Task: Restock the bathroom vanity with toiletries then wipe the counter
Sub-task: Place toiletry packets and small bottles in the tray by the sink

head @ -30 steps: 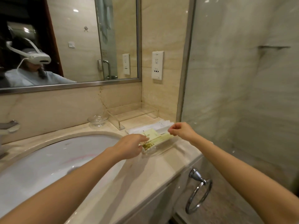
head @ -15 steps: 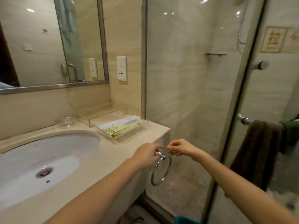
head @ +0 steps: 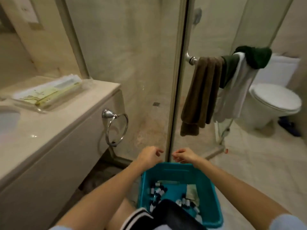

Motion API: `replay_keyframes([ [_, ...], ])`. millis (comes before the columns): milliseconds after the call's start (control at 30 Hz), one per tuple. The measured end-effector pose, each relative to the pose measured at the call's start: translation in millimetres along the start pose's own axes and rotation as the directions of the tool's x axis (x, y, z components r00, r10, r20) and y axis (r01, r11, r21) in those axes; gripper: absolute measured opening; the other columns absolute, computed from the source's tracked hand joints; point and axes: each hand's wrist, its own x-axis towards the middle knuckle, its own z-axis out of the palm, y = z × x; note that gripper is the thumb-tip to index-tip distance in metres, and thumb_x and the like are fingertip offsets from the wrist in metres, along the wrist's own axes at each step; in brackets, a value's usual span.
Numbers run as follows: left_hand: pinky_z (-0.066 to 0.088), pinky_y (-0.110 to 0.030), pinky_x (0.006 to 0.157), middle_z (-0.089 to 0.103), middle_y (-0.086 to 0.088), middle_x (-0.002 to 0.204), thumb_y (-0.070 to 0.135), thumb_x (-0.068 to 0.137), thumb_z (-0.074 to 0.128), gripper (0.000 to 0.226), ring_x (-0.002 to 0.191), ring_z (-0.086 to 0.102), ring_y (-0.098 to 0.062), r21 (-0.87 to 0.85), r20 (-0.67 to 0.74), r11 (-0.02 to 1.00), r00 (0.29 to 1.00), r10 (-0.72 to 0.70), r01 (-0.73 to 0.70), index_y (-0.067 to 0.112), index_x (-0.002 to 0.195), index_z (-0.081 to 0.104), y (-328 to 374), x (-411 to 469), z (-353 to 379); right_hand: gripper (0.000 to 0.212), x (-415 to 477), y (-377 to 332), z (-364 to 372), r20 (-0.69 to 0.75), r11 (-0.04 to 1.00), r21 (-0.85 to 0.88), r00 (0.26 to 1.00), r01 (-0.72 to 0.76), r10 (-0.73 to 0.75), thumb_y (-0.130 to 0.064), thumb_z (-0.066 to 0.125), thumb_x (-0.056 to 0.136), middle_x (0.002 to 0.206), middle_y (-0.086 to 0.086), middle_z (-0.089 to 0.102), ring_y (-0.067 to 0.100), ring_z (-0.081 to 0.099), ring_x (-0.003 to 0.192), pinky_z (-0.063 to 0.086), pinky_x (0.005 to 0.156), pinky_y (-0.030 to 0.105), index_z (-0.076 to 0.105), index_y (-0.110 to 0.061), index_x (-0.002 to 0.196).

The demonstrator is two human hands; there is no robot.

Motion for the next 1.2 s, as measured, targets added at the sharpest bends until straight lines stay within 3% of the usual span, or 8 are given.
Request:
replay_keyframes([
  [133, 0.049, -0.033, 0.094, 0.064, -0.001, 0.118, 0.030, 0.083, 0.069, 0.049, 0.108, 0.060, -0.018, 0.012, 0.110, 0.999, 0.993, -0.038, 0.037, 0.019, 0.129, 0.055, -17.7, 17.9, 53.9, 0.016, 25.9, 57.4, 9.9, 0.015, 0.996, 0.010, 0.996, -0.089, 0.089, -0.013, 0.058, 0.092, 0.060, -0.009, 0.065, -0.005, 0.057, 0.043, 0.039, 0.049, 0.013, 0.061, -0.017, 0.077],
  [367, 0.049, -0.029, 0.087, 0.068, 0.002, 0.111, 0.027, 0.080, 0.071, 0.042, 0.101, 0.063, -0.018, -0.008, 0.172, 0.985, 0.971, -0.168, 0.172, 0.022, 0.121, 0.060, -63.0, 42.1, 117.0, 0.021, 60.0, 116.4, 41.7, 0.087, 0.977, -0.085, 0.976, -0.194, 0.201, -0.004, 0.060, 0.089, 0.069, -0.003, 0.062, 0.006, 0.058, 0.062, 0.047, 0.054, 0.010, 0.060, -0.014, 0.070],
  [500, 0.050, -0.035, 0.092, 0.066, -0.001, 0.114, 0.027, 0.081, 0.070, 0.045, 0.106, 0.061, -0.022, -0.015, 0.247, 0.971, 0.941, -0.230, 0.241, 0.022, 0.124, 0.058, -98.3, 56.2, 154.2, 0.020, 84.5, 167.3, 65.0, 0.107, 0.942, -0.152, 0.942, -0.299, 0.317, -0.006, 0.062, 0.087, 0.054, -0.013, 0.063, 0.002, 0.058, 0.059, 0.048, 0.056, 0.012, 0.062, -0.014, 0.068],
  [600, 0.049, -0.033, 0.092, 0.065, -0.002, 0.116, 0.024, 0.082, 0.069, 0.046, 0.109, 0.060, -0.022, -0.010, 0.326, 0.958, 0.906, -0.269, 0.288, 0.021, 0.126, 0.056, -124.7, 67.3, 180.6, 0.021, 103.6, 205.3, 81.9, 0.117, 0.906, -0.199, 0.908, -0.375, 0.401, -0.011, 0.064, 0.085, 0.068, -0.001, 0.063, 0.011, 0.059, 0.069, 0.054, 0.073, 0.030, 0.063, -0.018, 0.066],
  [700, 0.049, -0.033, 0.092, 0.064, -0.004, 0.117, 0.025, 0.083, 0.069, 0.047, 0.108, 0.060, -0.023, 0.001, 0.385, 0.954, 0.881, -0.276, 0.299, 0.021, 0.127, 0.055, -148.8, 78.8, 206.0, 0.019, 122.7, 245.0, 96.7, 0.131, 0.859, -0.266, 0.866, -0.438, 0.483, -0.018, 0.063, 0.082, 0.085, 0.021, 0.069, 0.020, 0.060, 0.077, 0.054, 0.084, 0.048, 0.069, 0.000, 0.079],
  [767, 0.049, -0.033, 0.092, 0.064, -0.005, 0.119, 0.022, 0.083, 0.068, 0.046, 0.110, 0.060, -0.024, 0.017, 0.411, 0.957, 0.871, -0.271, 0.290, 0.021, 0.128, 0.055, -162.9, 85.0, 221.9, 0.027, 130.7, 260.2, 106.4, 0.102, 0.834, -0.301, 0.854, -0.462, 0.509, -0.022, 0.061, 0.083, 0.096, 0.021, 0.069, 0.023, 0.064, 0.087, 0.054, 0.082, 0.041, 0.069, 0.003, 0.090],
  [900, 0.046, -0.030, 0.092, 0.060, -0.008, 0.125, 0.020, 0.083, 0.068, 0.049, 0.114, 0.057, -0.026, 0.035, 0.497, 0.960, 0.828, -0.258, 0.278, 0.017, 0.130, 0.052, -190.7, 94.1, 245.4, 0.019, 141.4, 276.9, 123.7, 0.090, 0.785, -0.368, 0.821, -0.499, 0.564, -0.028, 0.068, 0.083, 0.099, 0.003, 0.068, 0.016, 0.061, 0.096, 0.041, 0.073, 0.022, 0.070, -0.013, 0.094],
  [1200, 0.044, -0.034, 0.100, 0.053, -0.009, 0.132, 0.013, 0.084, 0.065, 0.055, 0.119, 0.053, -0.027, 0.042, 0.581, 0.971, 0.785, -0.216, 0.236, 0.019, 0.136, 0.046, -224.5, 113.3, 281.5, 0.058, 174.9, 326.9, 188.6, -0.002, 0.650, -0.392, 0.707, -0.651, 0.707, -0.032, 0.068, 0.084, 0.134, 0.014, 0.047, 0.029, 0.048, 0.122, 0.041, 0.096, 0.029, 0.044, -0.010, 0.133],
])
